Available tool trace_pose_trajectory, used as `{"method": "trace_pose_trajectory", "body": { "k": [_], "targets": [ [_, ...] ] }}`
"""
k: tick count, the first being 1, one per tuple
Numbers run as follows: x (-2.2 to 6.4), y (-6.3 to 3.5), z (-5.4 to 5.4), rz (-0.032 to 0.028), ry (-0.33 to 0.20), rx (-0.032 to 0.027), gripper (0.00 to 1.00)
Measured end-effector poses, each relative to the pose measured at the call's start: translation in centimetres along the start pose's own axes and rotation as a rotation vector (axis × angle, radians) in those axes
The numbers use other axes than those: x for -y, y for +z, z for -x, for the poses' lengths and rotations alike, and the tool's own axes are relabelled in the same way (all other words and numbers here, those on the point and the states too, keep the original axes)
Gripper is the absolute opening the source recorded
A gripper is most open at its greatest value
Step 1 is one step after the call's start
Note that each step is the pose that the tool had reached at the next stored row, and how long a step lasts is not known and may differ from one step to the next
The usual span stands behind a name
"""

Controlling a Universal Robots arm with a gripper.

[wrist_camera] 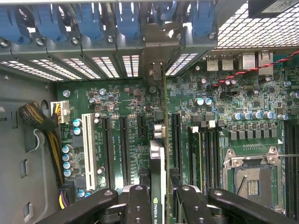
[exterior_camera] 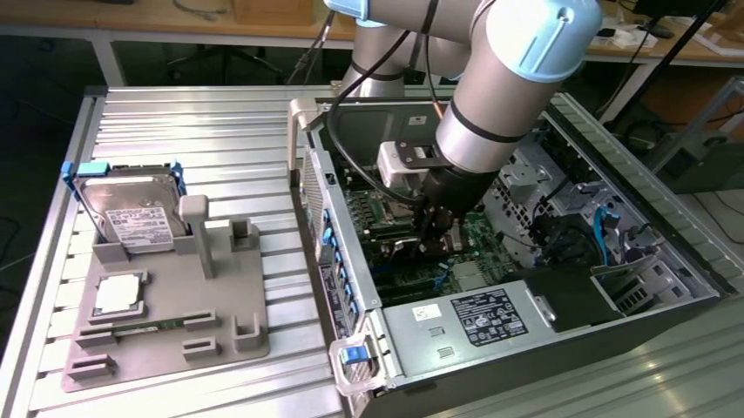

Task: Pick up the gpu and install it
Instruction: 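Insert the gpu into the slot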

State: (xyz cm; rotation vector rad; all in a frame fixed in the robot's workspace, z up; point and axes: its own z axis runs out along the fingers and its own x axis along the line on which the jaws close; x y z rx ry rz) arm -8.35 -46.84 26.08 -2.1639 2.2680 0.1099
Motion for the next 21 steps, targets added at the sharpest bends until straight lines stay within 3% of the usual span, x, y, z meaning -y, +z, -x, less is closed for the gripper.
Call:
{"method": "trace_pose_trajectory", "body": {
  "k": [14, 21],
  "targets": [
    [0.01, 0.25, -0.01, 0.0, 0.0, -0.0002, 0.27],
    [0.0, -0.12, 0.0, 0.0008, 0.0, -0.0008, 0.27]
  ]
}}
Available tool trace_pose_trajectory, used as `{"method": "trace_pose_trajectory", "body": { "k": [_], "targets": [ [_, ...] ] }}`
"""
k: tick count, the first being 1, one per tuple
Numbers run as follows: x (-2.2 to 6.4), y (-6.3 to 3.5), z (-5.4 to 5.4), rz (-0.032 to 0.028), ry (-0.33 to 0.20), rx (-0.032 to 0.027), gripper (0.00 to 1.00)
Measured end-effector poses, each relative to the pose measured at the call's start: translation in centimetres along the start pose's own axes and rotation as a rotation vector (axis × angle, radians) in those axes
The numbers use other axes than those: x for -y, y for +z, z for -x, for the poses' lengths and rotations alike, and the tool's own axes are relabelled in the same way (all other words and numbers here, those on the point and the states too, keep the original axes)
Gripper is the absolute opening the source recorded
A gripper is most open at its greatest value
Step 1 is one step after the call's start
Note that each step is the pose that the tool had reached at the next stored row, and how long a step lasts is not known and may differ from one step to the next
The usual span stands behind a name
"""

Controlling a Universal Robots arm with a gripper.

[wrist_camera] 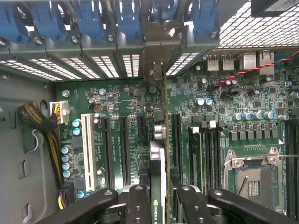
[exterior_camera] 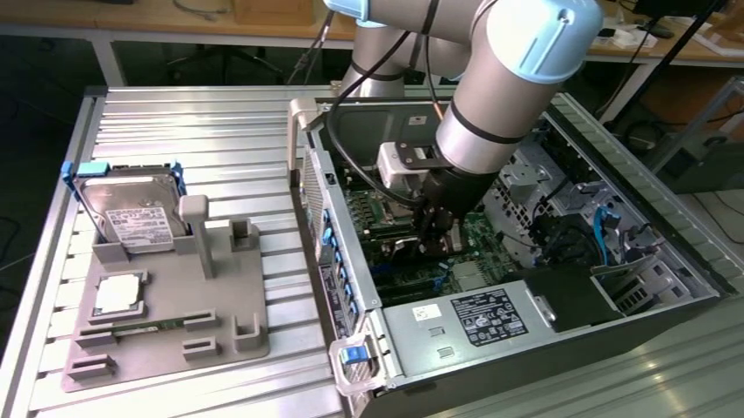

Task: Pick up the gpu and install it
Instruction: 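Insert the gpu into the slot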

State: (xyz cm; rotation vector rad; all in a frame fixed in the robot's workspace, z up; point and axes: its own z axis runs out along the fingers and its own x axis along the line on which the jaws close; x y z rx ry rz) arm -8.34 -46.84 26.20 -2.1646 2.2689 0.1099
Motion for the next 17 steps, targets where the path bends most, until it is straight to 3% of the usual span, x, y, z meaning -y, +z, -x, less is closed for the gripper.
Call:
{"method": "trace_pose_trajectory", "body": {
  "k": [9, 17],
  "targets": [
    [-0.06, 0.01, -0.02, -0.0003, 0.0, 0.0005, 0.27],
    [-0.06, 0.0, -0.24, -0.0004, 0.0, -0.0037, 0.27]
  ]
}}
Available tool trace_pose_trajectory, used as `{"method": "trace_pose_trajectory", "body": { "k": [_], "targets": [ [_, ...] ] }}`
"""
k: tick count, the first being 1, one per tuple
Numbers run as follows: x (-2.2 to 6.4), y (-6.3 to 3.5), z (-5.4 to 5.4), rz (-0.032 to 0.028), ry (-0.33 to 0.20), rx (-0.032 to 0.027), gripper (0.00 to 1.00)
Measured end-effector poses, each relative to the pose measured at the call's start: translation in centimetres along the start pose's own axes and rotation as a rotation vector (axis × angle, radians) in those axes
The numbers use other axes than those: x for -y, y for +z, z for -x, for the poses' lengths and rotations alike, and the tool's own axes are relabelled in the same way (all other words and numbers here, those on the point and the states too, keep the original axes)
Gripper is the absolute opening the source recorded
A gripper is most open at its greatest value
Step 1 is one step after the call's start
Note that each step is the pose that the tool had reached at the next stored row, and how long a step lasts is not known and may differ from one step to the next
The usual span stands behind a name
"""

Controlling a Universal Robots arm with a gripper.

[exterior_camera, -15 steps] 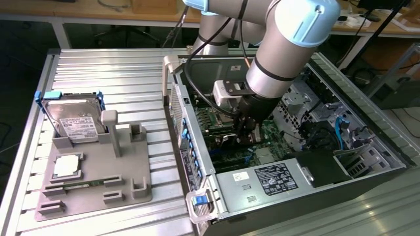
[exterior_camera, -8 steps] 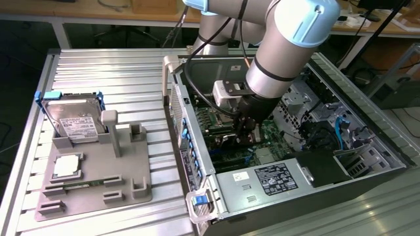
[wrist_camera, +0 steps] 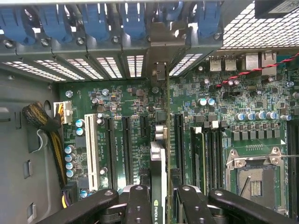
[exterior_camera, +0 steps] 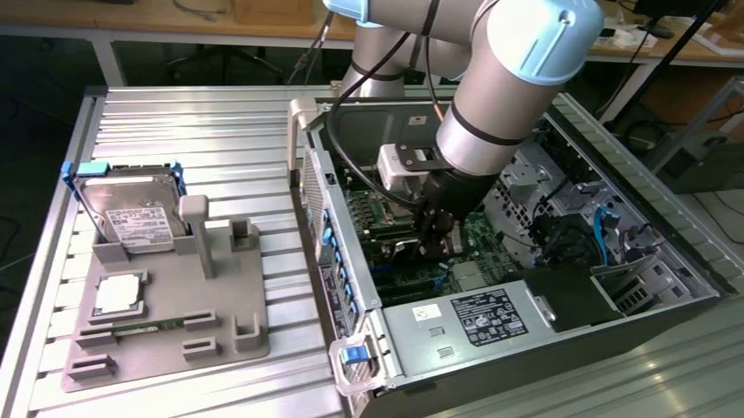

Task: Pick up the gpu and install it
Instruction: 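Insert the gpu into the slot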

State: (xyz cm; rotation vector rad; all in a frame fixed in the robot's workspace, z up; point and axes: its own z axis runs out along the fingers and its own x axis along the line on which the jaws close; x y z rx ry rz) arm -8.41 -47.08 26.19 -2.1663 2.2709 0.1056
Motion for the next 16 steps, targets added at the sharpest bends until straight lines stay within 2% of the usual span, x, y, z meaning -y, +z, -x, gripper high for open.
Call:
{"method": "trace_pose_trajectory", "body": {
  "k": [16],
  "targets": [
    [-0.07, 0.2, 0.1, -0.0006, 0.0, -0.0003, 0.27]
  ]
}}
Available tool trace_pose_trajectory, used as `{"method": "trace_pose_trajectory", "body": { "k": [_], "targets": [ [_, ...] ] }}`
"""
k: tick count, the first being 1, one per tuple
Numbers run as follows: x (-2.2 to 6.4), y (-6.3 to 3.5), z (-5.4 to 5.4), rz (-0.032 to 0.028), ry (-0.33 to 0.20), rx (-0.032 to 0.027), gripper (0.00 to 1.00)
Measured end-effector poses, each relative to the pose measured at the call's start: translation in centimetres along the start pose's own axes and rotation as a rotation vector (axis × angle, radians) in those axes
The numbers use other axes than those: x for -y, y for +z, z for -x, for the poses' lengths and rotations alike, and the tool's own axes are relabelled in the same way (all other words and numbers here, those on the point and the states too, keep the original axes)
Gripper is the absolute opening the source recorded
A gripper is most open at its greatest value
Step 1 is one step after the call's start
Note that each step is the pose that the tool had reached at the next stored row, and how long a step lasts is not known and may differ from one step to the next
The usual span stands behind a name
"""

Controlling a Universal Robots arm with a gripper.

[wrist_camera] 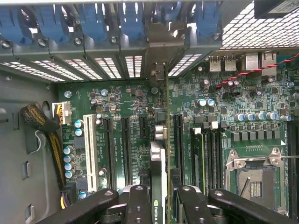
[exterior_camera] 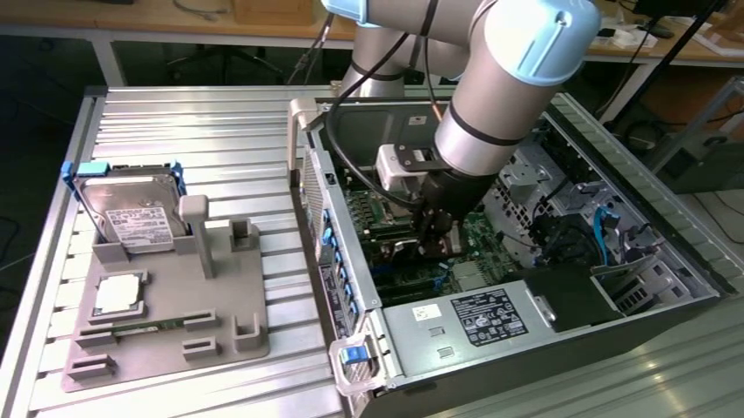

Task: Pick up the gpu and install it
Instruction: 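Insert the gpu into the slot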

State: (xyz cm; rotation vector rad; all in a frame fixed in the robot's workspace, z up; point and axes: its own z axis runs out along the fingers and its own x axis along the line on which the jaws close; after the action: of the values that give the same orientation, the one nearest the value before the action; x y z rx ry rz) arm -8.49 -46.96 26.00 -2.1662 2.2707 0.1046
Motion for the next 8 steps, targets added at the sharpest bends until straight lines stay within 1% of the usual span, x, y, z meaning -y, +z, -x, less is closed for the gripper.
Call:
{"method": "trace_pose_trajectory", "body": {
  "k": [4, 8],
  "targets": [
    [0.01, 0.13, 0.0, -0.0006, 0.0, 0.0006, 0.27],
    [0.01, 0.16, -0.01, -0.0006, 0.0, 0.0001, 0.27]
  ]
}}
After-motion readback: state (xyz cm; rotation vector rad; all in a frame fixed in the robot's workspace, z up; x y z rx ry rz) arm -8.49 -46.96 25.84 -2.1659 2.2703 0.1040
